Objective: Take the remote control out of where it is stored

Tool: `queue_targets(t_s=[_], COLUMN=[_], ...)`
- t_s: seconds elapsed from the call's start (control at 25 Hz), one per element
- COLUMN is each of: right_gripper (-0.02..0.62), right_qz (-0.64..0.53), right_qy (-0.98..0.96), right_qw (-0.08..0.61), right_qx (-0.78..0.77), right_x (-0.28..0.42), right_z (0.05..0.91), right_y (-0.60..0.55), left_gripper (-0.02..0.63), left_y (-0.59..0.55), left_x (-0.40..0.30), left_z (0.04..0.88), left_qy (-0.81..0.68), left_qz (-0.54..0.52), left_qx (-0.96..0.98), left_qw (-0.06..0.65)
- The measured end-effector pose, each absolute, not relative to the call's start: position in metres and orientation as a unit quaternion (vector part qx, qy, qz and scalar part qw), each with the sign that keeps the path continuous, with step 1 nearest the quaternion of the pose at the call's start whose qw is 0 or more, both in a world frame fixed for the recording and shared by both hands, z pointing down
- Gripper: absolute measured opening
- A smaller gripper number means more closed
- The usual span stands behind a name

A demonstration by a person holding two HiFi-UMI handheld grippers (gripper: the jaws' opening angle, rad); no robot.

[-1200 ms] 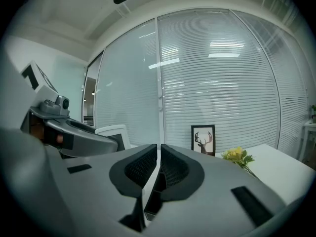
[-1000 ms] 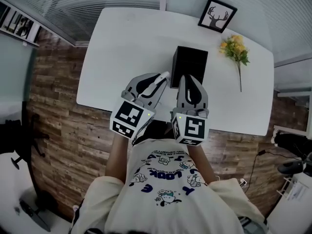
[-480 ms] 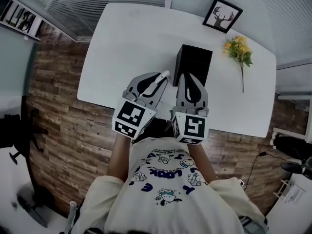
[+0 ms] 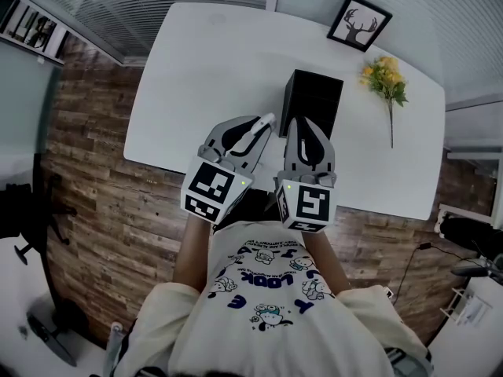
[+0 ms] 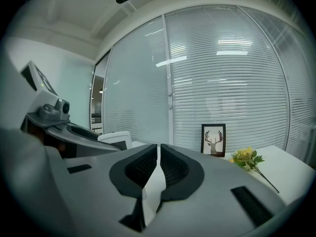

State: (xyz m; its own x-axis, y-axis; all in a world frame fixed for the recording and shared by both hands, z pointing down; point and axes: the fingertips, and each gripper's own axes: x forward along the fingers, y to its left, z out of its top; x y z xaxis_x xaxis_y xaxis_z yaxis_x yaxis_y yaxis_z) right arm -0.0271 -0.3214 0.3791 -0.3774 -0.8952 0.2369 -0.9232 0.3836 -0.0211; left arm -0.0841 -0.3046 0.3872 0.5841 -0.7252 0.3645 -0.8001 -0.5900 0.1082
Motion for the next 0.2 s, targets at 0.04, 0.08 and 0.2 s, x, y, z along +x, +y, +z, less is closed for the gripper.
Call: queue_targets(t_s=[0.04, 0.08, 0.2], right_gripper=[0.041, 0.041, 0.041], right_qz=[0.075, 0.075, 0.076], right_qy=[-0.827, -0.827, -0.826], right_qw=[0.094, 0.094, 0.093], right_qx=[0.55, 0.55, 0.551], right_x=[-0.027, -0.027, -0.0273], right_z=[0.3791, 0.3789, 0.3779], right_y=[-0.3208, -0.3204, -0.3194], left_gripper=[0.078, 0.078, 0.078], left_y=[-0.3039, -0.3032, -0.3014], left_x=[-0.084, -0.0839, -0.084], left_z=[0.3871, 0.3869, 0.386], left_qy=[-0.433, -0.433, -0.432], left_qz=[0.142, 0.142, 0.143], left_qx=[0.88, 0.88, 0.881], left_qw=[0.131, 0.131, 0.132])
